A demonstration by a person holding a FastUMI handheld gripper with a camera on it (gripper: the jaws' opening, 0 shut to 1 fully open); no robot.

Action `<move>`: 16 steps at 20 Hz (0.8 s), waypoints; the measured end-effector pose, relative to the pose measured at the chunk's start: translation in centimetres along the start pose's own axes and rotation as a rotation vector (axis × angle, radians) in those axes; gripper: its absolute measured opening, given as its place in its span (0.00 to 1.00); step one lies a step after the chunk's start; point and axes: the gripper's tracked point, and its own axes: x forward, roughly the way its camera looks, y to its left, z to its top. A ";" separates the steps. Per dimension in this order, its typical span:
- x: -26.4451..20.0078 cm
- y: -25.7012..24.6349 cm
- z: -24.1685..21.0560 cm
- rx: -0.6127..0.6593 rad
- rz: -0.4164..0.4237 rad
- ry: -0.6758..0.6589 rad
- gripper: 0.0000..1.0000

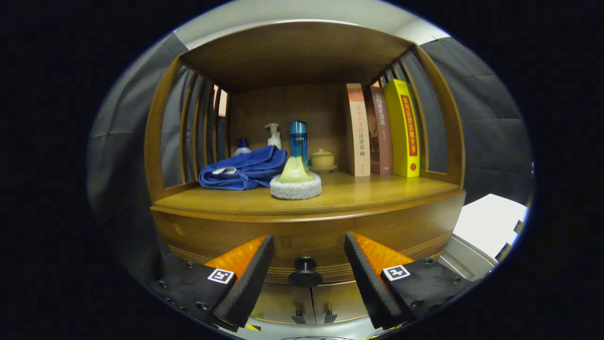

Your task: Pull open the drawer, take out the items inside it, and place them on the countertop above the cabinet.

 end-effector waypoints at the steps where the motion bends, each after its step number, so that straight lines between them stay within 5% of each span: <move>1: -1.3 -0.1 1.5 -0.014 0.000 -0.020 0.99; 8: -12.2 -0.1 9.0 0.016 0.005 -0.096 0.98; 16: -19.7 1.7 12.0 0.084 0.087 -0.091 0.98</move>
